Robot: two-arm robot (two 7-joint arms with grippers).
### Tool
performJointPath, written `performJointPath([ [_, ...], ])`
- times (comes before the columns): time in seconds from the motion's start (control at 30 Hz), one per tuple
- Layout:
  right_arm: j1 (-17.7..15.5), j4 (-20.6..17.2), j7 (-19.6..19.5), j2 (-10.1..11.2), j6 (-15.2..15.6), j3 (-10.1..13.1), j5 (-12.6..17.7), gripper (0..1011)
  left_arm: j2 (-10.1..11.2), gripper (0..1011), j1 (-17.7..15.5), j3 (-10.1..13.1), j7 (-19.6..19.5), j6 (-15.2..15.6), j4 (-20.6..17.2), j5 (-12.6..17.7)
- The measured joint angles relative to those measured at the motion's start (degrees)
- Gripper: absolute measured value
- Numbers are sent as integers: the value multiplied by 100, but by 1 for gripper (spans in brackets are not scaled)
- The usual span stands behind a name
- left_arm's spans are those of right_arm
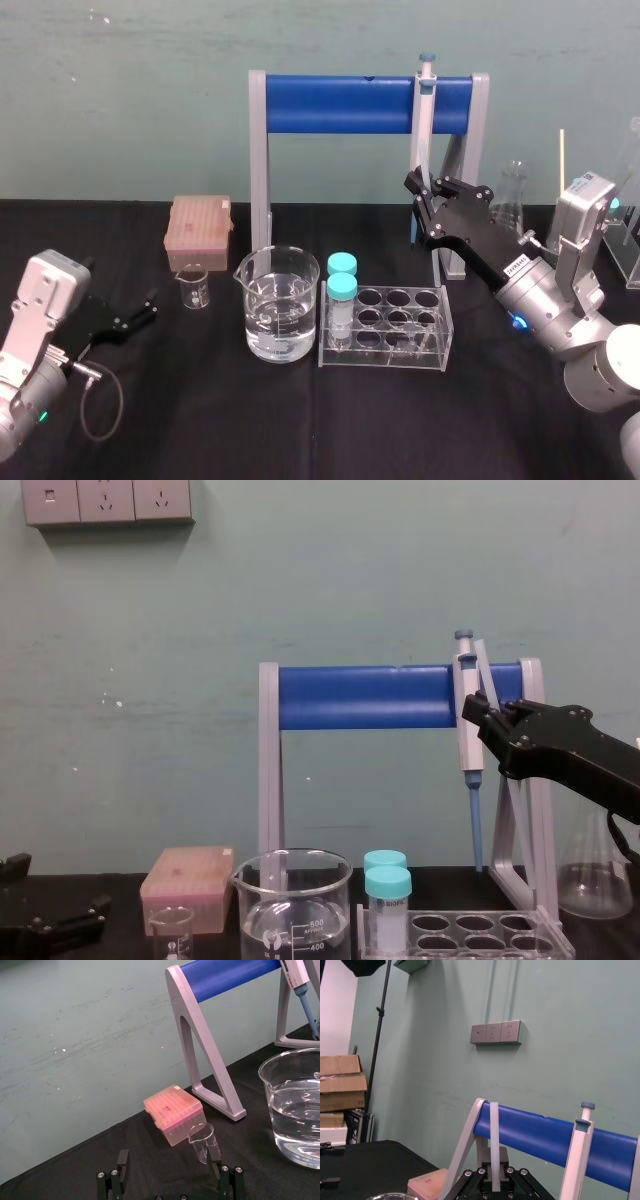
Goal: Pick up the stirring rod with one hand, then place it down.
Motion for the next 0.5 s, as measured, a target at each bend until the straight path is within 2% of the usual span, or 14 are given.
performJointPath([
  [0.5,0,0,0,0,0,0,0,72,0,1000,0,0,0,0,0,0],
])
